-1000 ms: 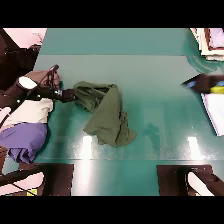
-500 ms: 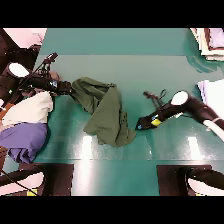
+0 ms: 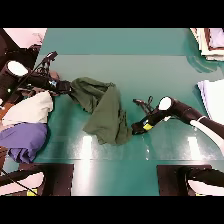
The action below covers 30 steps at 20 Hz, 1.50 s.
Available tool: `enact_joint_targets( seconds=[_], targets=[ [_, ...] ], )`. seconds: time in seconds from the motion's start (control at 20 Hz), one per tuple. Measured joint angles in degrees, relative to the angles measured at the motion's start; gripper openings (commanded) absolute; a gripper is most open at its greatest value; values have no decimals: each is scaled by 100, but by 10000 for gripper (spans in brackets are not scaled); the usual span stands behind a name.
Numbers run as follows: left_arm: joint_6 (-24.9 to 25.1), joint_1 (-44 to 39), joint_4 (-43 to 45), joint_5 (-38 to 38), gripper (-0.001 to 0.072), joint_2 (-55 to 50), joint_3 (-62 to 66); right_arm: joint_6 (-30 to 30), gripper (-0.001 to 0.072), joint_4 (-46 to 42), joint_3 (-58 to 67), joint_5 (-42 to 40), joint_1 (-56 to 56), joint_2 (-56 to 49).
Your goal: Fold the shirts.
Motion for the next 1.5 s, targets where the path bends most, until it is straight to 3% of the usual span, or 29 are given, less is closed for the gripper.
enact_joint_targets(
  seconds=[0.35,0.9,1.15,1.3,1.5],
  targets=[
    [17,317,125,-210,27,581,1182,553,9,-1167,1368,380,-1368,1043],
    [857,374,144,-304,27,1635,3965,457,10,-1386,4367,415,-3764,2730],
    [1019,374,127,-396,27,2026,4441,446,9,-1388,5412,492,-4555,2914],
    [857,374,35,-509,27,2179,4708,444,9,-1386,6006,638,-4765,2761],
    [522,374,-24,-1202,27,2267,4524,444,9,-1368,6658,1241,-4730,2105]
  ],
)
